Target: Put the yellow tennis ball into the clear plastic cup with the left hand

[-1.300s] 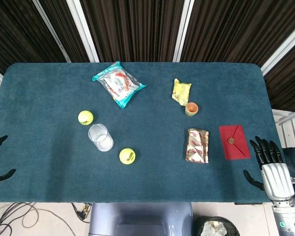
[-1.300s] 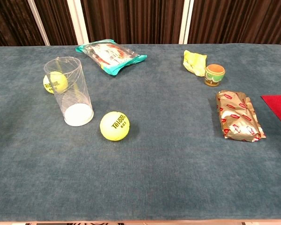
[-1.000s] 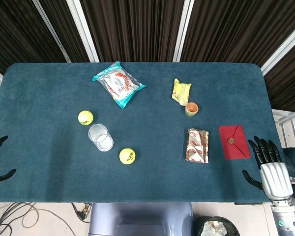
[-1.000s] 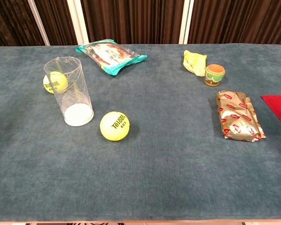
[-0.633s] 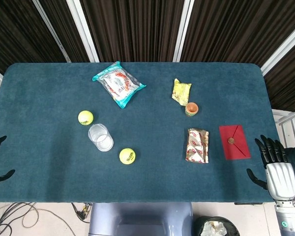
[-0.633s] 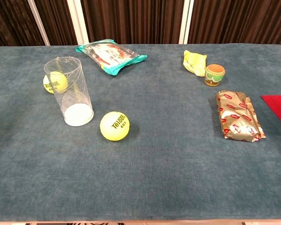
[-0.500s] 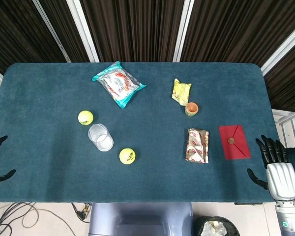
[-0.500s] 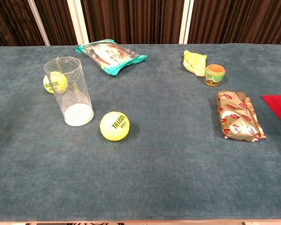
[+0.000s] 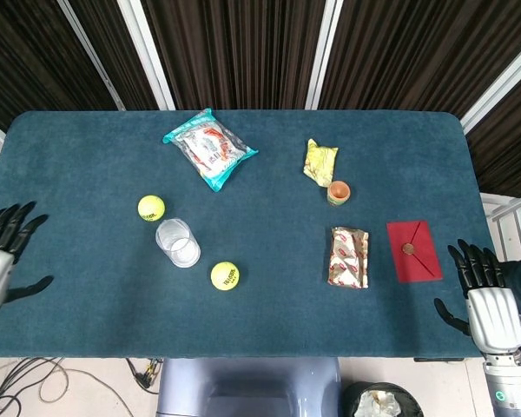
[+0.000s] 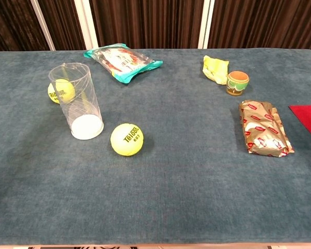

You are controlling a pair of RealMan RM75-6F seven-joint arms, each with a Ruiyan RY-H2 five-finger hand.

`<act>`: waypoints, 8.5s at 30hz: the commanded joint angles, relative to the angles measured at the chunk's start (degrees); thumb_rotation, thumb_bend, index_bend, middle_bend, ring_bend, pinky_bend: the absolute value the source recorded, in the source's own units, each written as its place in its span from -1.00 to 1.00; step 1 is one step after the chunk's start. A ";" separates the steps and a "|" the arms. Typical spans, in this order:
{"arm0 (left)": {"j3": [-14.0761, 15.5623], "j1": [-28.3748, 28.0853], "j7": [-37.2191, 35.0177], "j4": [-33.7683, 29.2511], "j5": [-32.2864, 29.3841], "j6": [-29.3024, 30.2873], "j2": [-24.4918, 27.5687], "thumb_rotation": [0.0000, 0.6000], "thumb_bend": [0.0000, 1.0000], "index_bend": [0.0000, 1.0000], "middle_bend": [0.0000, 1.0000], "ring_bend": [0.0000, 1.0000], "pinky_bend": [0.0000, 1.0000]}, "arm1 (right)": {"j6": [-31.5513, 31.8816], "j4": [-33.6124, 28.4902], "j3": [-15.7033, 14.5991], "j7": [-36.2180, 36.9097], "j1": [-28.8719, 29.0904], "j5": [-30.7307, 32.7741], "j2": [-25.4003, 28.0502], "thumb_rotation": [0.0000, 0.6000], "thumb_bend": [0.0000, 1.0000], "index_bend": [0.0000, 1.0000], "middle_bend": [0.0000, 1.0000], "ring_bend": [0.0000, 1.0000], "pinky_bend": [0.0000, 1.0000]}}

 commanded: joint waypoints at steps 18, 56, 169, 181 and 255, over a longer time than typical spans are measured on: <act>-9.05 -25.69 19.33 -19.78 -7.26 -32.34 4.09 1.00 -1.00 -0.74 -1.00 -1.00 -0.74 | -1.06 -0.12 -0.01 -2.16 0.22 0.73 -0.70 1.00 -0.33 -1.00 -0.97 -0.95 -1.00; -0.44 -38.37 20.39 -3.70 -19.73 -46.70 -18.62 1.00 -1.00 -0.74 -0.95 -1.00 -0.74 | -0.53 -0.61 0.83 -1.67 -0.33 2.29 -0.28 1.00 -0.33 -1.00 -0.97 -0.95 -1.00; 0.28 -34.52 25.02 -4.45 -18.48 -28.95 -9.44 1.00 -0.37 -0.12 -0.07 -0.22 0.12 | -2.86 -2.27 1.50 -3.28 -0.60 6.04 -0.29 1.00 -0.33 -1.00 -0.97 -0.95 -1.00; -0.11 -35.29 27.08 -6.35 -22.18 -31.06 -8.13 1.00 -0.86 -0.30 -0.39 -0.42 -0.05 | -2.52 -2.27 1.54 -3.05 -0.76 5.94 -0.22 1.00 -0.33 -1.00 -0.97 -0.95 -1.00; -0.06 -39.29 22.18 38.98 -43.34 -45.78 -35.44 1.00 -0.81 -0.49 -0.64 -0.70 -0.32 | -2.83 -1.76 2.28 -5.04 -0.63 7.35 -1.53 1.00 -0.33 -1.00 -0.97 -0.95 -1.00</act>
